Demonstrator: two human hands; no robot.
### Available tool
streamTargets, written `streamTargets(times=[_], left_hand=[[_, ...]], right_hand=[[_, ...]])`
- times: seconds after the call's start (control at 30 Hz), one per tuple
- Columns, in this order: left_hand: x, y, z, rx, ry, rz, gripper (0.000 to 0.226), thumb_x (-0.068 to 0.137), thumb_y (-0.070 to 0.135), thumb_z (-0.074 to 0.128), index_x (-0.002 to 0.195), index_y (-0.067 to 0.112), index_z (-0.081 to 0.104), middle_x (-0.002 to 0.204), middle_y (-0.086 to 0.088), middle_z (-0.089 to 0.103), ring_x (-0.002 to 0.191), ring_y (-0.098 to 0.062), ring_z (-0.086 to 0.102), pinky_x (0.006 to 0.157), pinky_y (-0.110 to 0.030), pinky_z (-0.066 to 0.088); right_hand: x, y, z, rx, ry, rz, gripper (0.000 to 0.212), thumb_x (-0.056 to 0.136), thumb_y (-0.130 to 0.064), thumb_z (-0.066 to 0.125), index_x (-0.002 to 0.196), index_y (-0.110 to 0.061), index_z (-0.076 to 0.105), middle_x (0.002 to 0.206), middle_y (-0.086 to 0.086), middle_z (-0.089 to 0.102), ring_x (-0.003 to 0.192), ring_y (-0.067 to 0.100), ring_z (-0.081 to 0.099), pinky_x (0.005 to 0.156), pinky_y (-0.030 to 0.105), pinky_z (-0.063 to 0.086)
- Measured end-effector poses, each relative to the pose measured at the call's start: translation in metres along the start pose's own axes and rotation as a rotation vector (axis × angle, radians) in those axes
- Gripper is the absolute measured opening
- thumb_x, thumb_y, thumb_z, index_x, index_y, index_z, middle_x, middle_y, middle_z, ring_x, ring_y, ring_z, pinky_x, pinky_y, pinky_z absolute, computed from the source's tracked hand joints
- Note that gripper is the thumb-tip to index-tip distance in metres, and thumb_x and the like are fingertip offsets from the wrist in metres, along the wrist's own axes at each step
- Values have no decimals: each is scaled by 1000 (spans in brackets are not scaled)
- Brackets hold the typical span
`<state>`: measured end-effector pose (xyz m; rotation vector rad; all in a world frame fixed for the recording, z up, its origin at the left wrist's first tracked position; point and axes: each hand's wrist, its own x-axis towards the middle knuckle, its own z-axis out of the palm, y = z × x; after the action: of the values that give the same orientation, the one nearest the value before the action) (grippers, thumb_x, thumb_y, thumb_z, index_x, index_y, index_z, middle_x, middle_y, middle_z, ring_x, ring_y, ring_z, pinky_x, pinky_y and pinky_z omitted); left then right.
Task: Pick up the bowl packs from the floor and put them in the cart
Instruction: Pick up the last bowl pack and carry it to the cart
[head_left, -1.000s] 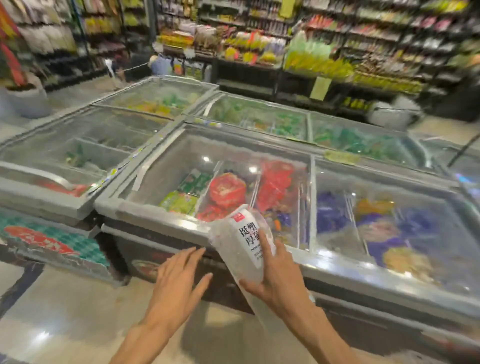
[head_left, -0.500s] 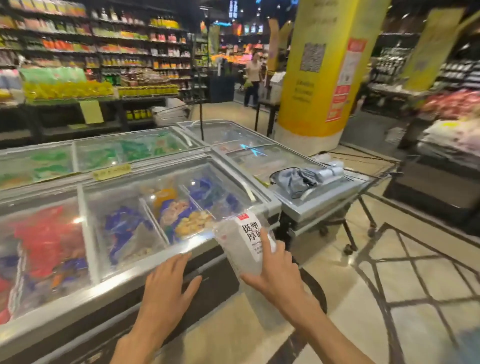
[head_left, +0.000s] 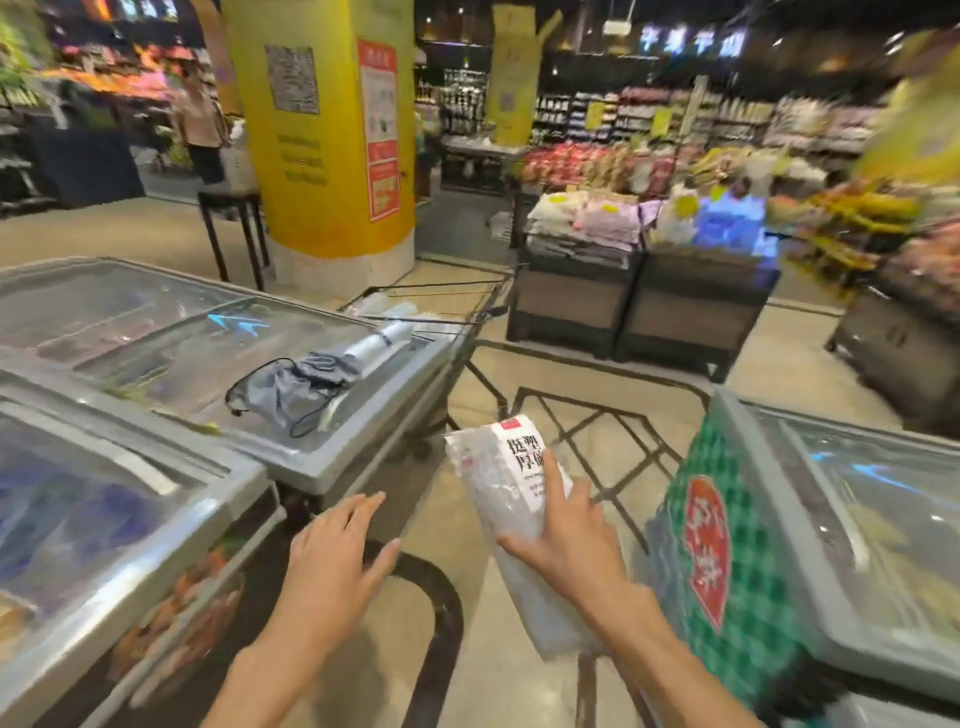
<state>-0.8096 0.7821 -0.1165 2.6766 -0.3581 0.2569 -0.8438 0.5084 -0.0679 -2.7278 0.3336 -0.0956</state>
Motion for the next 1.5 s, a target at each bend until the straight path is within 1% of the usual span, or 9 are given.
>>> streamTargets(times=[0.17,0.27,0.4,0.73,0.87,1.07,1.17,1.3,1.5], left_hand=[[148,47,52,-55,-43,139,66,93,67,40,149,32,44,147,9,51,136,-15,47,112,-41,40],[235,79,78,-61,-88,205,63,95,63,48,150,32,43,148,5,51,138,-18,46,115,-43,38],[334,124,105,-71,-101,284,63,97,58,51,153,32,38,151,5,48,140,-18,44,116,-45,35],[586,203,220,-90,-155,352,65,97,59,47,155,35,33,157,7,41,146,-13,36,122,-43,29],[695,238,253,-87,-150,324,64,97,60,48,155,37,32,158,8,39,146,-12,34,122,-40,26],[837,259,288,-60,-134,250,64,101,57,46,158,34,28,160,8,34,149,-14,28,123,-38,21],[919,261,316,-75,-100,201,63,100,57,48,156,35,31,158,9,37,147,-13,30,123,-37,20],[1038,253,365,-93,-87,173,62,99,57,48,155,35,33,157,10,38,147,-12,31,124,-42,22],[1217,245,413,-57,-64,146,62,99,57,48,154,31,37,154,7,43,144,-16,37,120,-43,28]], right_hand=[[113,56,-29,-10,53,157,123,72,-74,65,159,-37,-14,139,15,37,122,38,47,98,51,47],[176,82,-52,25,98,217,124,70,-76,65,157,-41,-16,138,17,38,118,38,50,96,53,49],[258,115,-78,-11,116,301,124,75,-71,69,157,-39,-19,145,21,34,127,41,44,102,54,45],[513,225,-91,18,131,384,122,75,-74,68,158,-36,-12,150,15,29,135,39,38,105,55,43],[631,260,-113,33,133,347,120,75,-76,66,159,-36,-11,152,14,28,136,38,39,108,54,41],[797,290,-134,56,176,278,125,68,-79,70,157,-43,-10,140,10,42,122,30,51,94,50,54],[890,307,-130,58,162,224,128,66,-82,69,155,-45,-14,141,8,45,120,27,53,91,44,55],[1015,323,-119,34,155,176,125,67,-82,68,157,-42,-9,136,5,46,114,22,54,87,37,55],[1204,333,-126,47,130,132,121,69,-81,65,157,-44,-8,131,7,44,111,28,57,89,46,57]])
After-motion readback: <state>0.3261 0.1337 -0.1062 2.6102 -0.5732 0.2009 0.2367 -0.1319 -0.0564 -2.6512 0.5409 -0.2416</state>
